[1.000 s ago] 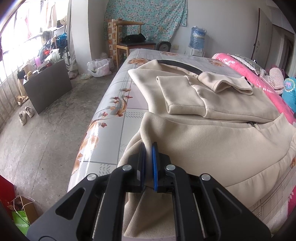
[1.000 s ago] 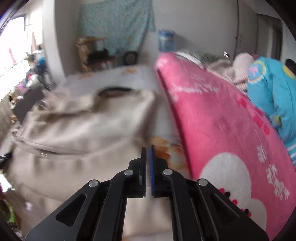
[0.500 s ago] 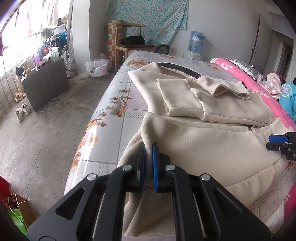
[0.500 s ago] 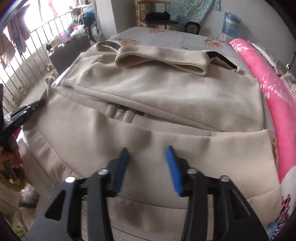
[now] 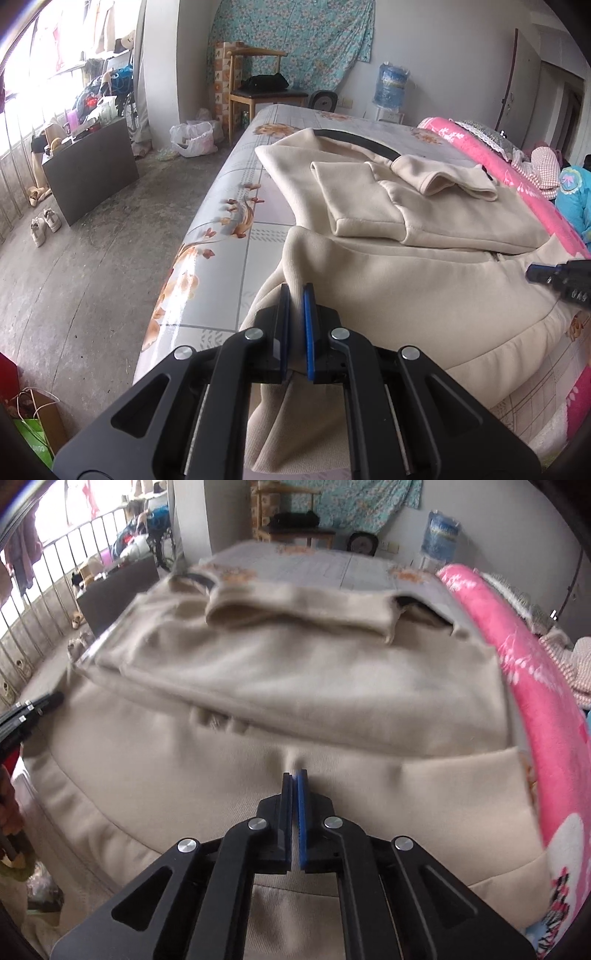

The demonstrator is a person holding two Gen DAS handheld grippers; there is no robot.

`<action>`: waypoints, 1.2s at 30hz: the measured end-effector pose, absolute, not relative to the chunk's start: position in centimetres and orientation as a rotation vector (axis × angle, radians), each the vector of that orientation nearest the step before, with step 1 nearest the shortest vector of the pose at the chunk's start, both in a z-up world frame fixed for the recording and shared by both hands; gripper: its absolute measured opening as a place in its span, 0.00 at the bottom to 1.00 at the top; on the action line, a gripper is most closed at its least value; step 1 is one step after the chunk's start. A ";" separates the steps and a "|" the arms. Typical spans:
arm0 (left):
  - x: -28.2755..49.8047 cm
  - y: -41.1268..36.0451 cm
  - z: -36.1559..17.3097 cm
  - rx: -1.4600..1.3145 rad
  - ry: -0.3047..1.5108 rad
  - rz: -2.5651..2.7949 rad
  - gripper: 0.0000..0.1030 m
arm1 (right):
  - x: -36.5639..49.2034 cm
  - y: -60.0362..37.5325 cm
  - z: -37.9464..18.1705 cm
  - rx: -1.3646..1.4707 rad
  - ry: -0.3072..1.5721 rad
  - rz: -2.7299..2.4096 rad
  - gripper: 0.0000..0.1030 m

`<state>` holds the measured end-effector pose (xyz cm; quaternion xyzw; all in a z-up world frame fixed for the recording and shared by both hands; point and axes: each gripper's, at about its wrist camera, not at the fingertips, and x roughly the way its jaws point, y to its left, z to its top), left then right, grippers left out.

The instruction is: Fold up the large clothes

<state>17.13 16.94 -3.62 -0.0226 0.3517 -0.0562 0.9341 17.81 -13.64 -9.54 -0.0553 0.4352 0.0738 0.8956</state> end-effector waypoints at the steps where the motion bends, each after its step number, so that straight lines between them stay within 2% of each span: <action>1: 17.1 17.0 -3.7 -0.045 0.719 -0.114 0.06 | 17.6 -13.7 -9.4 -0.122 0.891 0.157 0.03; 3: 17.2 16.9 -3.7 -0.044 0.721 -0.116 0.06 | 16.9 -14.8 -8.3 -0.074 0.870 0.194 0.06; 5: 17.2 16.9 -3.8 -0.046 0.721 -0.113 0.06 | 16.1 -16.5 -6.9 -0.051 0.829 0.178 0.15; 6: 17.2 17.0 -3.7 -0.046 0.721 -0.114 0.06 | 15.7 -17.6 -6.2 -0.054 0.807 0.142 0.26; 7: 17.2 16.9 -3.7 -0.046 0.721 -0.111 0.06 | 15.3 -18.9 -5.7 -0.049 0.791 0.111 0.33; 11: 17.3 16.8 -3.9 -0.044 0.725 -0.103 0.06 | 15.2 -23.8 -5.0 -0.014 0.792 0.001 0.35; 13: 17.3 16.7 -3.9 -0.039 0.729 -0.099 0.06 | 15.5 -25.6 -4.8 0.006 0.793 -0.020 0.41; 15: 17.4 16.6 -4.0 -0.035 0.733 -0.094 0.06 | 16.1 -26.9 -5.1 0.023 0.806 -0.023 0.42; 26: 17.6 15.9 -4.1 0.001 0.750 -0.054 0.07 | 18.7 -28.4 -7.9 0.037 0.880 0.018 0.40; 29: 17.7 15.7 -4.1 0.014 0.753 -0.045 0.07 | 17.9 -27.5 -8.3 -0.035 0.867 -0.005 0.27; 32: 17.7 15.5 -4.1 0.026 0.750 -0.037 0.07 | 17.0 -26.9 -7.8 -0.084 0.829 -0.037 0.09; 36: 16.9 15.1 -3.7 0.048 0.715 -0.018 0.06 | 14.7 -25.9 -5.9 -0.116 0.736 -0.067 0.06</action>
